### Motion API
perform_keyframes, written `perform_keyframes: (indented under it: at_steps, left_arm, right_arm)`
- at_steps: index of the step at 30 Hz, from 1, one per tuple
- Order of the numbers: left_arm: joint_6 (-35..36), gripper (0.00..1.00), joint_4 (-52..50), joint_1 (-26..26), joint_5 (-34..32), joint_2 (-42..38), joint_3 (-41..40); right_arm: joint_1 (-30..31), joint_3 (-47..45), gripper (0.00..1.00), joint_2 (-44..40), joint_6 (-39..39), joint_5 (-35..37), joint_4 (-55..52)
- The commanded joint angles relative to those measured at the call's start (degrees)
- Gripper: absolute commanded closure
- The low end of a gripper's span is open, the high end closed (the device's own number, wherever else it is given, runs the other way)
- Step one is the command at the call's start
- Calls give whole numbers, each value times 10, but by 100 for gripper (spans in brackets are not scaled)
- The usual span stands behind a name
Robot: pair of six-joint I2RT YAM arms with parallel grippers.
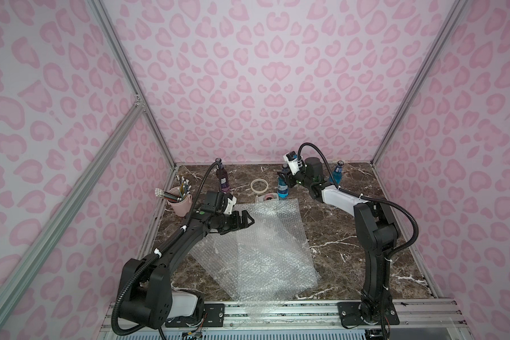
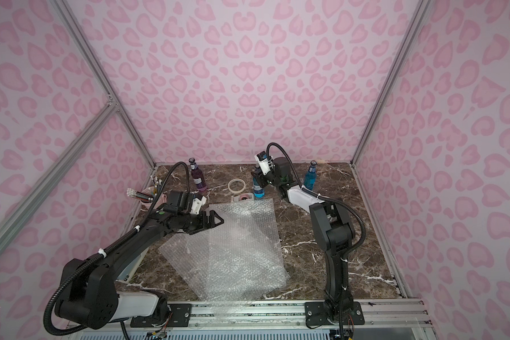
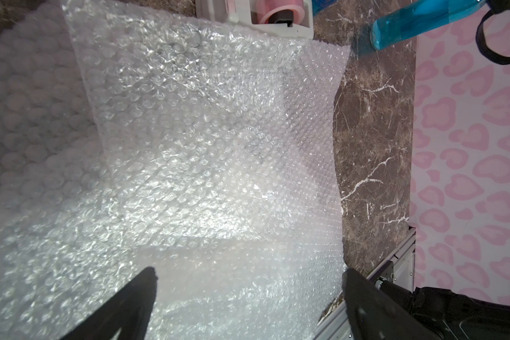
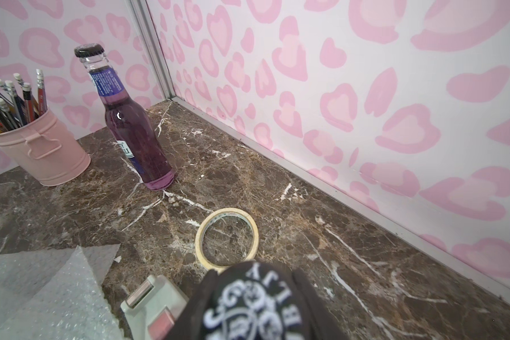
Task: Wrap wine bottles in bubble wrap
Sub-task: Pick up the wine bottle from the center of the board, then place the wine bottle on the bubble wrap.
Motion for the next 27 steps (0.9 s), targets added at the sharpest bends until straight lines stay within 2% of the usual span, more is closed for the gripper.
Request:
perform_keyframes:
  at_steps: [1, 4, 7, 13, 17, 21, 27]
  left_arm:
    - [7, 0, 11, 0, 3, 3, 6]
    - [7, 0, 12, 0, 3, 6, 8]
    - [8, 0, 12, 0, 3, 11, 12]
    - [15, 0, 7, 0, 4, 20, 26]
    - [18, 0, 3, 0, 9, 28, 36]
    - [17, 0, -3, 0, 11, 30, 38]
    - [21, 0, -26, 0, 13, 39, 40]
  right_arm:
    - [3, -6, 73, -5, -24, 21, 19]
    - [2, -11, 84, -20, -36, 38, 20]
    - [-2, -21, 91, -46, -43, 43, 31]
    - [-12, -57, 95, -145, -54, 30, 52]
    - [-13, -107, 98, -228, -67, -12, 44]
    - [1, -174, 98, -317, -76, -47, -10]
    - [41, -294, 99, -439, -100, -39, -106]
